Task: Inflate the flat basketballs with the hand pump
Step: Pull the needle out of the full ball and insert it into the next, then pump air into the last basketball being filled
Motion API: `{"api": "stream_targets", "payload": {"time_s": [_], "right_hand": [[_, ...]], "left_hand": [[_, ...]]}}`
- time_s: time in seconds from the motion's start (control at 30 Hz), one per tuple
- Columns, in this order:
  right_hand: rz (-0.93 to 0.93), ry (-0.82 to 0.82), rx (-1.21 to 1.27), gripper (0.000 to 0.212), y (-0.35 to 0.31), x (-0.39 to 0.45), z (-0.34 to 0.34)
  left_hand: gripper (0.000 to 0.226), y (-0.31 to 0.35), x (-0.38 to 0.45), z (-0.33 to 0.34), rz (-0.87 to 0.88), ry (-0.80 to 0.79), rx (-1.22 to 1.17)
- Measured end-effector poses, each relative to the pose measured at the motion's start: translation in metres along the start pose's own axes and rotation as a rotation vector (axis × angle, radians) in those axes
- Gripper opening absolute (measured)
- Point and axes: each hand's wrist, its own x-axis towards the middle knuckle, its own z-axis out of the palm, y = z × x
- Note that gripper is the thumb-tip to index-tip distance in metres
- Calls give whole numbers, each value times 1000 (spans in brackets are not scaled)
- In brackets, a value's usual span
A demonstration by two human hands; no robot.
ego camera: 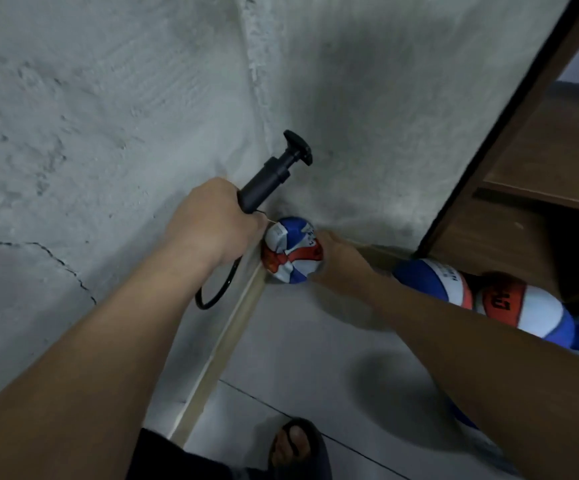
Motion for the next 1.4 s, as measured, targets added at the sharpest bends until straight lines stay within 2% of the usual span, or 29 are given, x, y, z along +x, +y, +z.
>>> {"api": "stream_targets", "payload": {"time_s": [0.07,0.17,0.3,0.37,0.43,0.53,0.67,0.7,0.87,1.07,1.2,1.4], "right_hand": [[-16,24,-18,88,0,41,13],[-12,-3,5,86,-15,76,17],[-13,-63,-102,108,-7,98,27],[-55,-19,-196,107,-3,93,29],[-106,-21,-290,95,1,83,31],[-118,-67,-243,61,7,54,33],[-47,31,162,24,6,-5,14],[-11,72,243,21,6,-24,6],[100,277,331,32,25,-128,-29],[151,315,445,32,41,-248,-41],[134,392,513,44,45,-305,-33],[76,488,494,46,41,-343,-38]], "left_hand": [[32,-5,4,-3,-4,4,-19],[28,-12,11,-4,-13,-11,-15],[28,-16,18,1,-7,-39,-3],[29,-19,21,2,-8,-53,-14],[29,-19,23,2,-3,-64,-15],[30,-17,22,4,4,-76,3],[29,-5,15,3,35,-87,0],[29,0,13,4,49,-100,-19],[28,41,-11,15,143,-278,-96],[16,88,-65,63,325,-515,-127],[20,106,-103,82,404,-515,-66],[22,116,-143,97,449,-490,-53]]}}
